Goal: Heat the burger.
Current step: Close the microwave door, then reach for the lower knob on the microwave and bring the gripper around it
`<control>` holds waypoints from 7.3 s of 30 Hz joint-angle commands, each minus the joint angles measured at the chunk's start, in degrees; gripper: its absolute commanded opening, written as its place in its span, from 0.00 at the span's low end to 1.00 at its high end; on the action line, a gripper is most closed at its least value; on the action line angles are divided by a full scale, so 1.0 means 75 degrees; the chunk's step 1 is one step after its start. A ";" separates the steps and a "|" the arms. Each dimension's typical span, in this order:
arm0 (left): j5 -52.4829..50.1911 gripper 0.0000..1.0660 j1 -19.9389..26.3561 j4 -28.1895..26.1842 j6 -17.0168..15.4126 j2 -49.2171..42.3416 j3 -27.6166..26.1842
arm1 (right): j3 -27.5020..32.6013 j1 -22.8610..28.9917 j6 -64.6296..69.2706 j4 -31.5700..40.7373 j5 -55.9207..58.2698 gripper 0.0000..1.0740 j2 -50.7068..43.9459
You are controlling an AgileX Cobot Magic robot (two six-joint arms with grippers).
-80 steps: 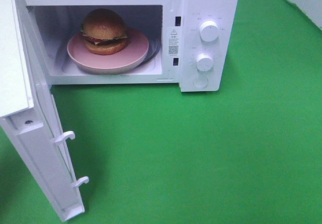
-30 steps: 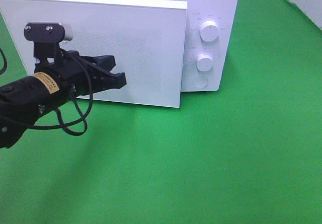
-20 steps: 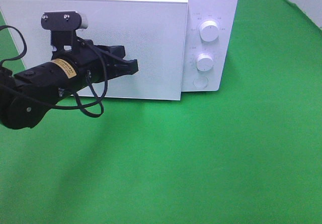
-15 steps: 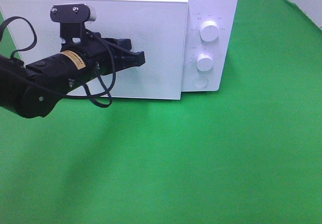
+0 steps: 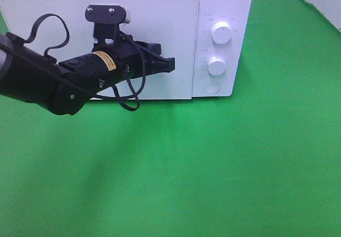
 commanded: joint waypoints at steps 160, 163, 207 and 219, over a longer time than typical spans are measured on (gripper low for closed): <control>1.3239 0.92 0.3988 -0.0825 0.1367 -1.5393 0.3713 | 0.0023 -0.0023 -0.0008 -0.0038 -0.0138 0.70 -0.0206; 1.3239 0.92 0.3988 -0.0825 0.1367 -1.5722 0.3713 | 0.0023 -0.0023 -0.0008 -0.0038 -0.0138 0.70 -0.0206; 1.3239 0.92 0.3988 -0.0810 0.1367 -1.5745 0.3713 | -0.0160 -0.0023 0.0053 -0.0008 -0.3491 0.69 0.2712; 1.3239 0.92 0.3988 -0.0810 0.1367 -1.5745 0.3713 | -0.0153 -0.0023 0.0053 -0.0099 -0.4400 0.69 0.3575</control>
